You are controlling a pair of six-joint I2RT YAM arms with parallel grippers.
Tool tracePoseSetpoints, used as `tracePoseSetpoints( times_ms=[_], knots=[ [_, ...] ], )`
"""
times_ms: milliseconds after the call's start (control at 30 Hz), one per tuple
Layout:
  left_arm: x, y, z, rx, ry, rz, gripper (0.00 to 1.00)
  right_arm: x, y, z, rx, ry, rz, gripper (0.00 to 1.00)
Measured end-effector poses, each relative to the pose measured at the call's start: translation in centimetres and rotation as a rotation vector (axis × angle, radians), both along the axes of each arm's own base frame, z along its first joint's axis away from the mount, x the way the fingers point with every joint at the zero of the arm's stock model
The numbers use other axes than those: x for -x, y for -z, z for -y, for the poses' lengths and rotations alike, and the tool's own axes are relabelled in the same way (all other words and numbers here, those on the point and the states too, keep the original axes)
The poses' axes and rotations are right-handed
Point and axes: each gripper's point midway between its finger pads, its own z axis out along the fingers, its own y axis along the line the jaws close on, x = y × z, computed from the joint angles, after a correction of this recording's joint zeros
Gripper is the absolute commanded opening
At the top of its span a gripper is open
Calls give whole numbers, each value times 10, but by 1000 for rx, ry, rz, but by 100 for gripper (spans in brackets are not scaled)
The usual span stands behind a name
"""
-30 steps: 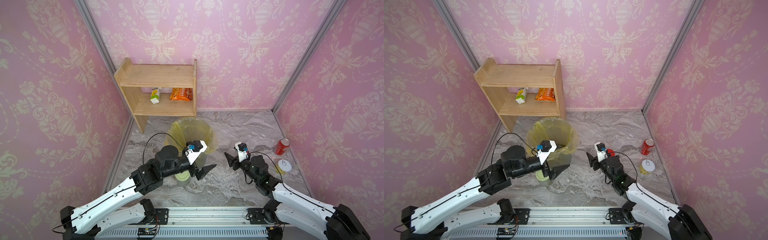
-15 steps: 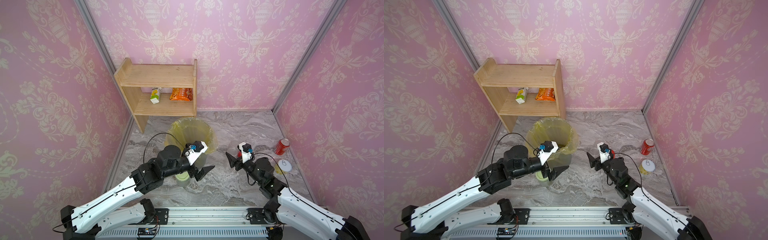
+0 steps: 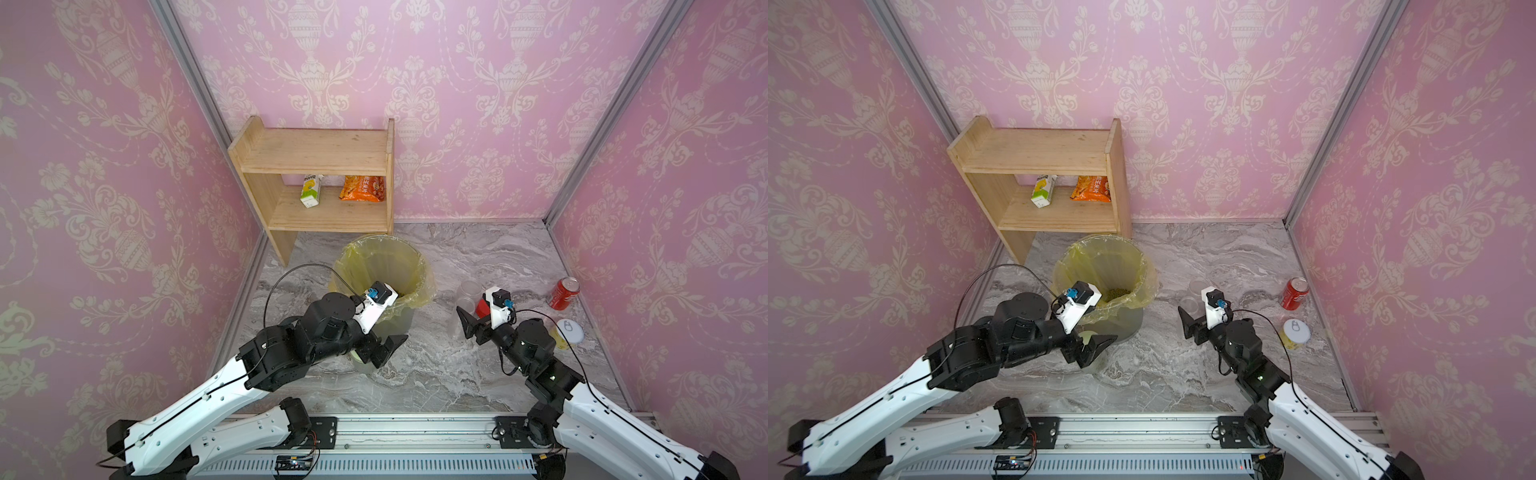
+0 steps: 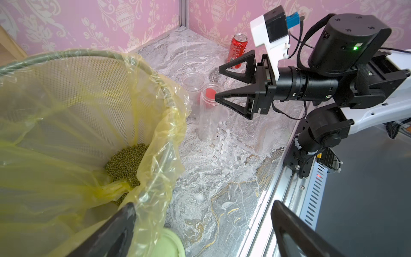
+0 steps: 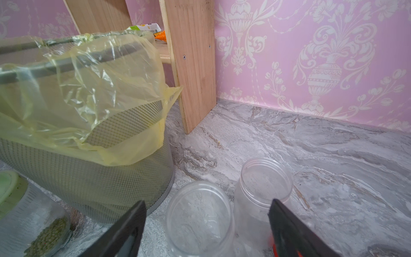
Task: Empty moldy mung beans from jars
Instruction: Place the jar at the center of the board.
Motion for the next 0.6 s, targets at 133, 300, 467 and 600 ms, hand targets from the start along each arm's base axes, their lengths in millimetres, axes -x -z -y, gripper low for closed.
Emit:
tracePoseSetpoints(
  times_ms=[133, 300, 467, 600],
  knots=[
    [3, 16, -23, -77, -69, -35, 94, -2, 0, 6, -11, 27, -5, 89],
    [5, 31, -48, -143, -156, -74, 93, -5, -3, 18, -39, 70, -3, 92],
    [1, 50, -60, -182, -236, -103, 92, -9, 0, 30, -58, 116, -19, 93],
    [1, 84, -63, -232, -264, -145, 90, -9, 2, 32, -60, 124, -29, 93]
  ],
)
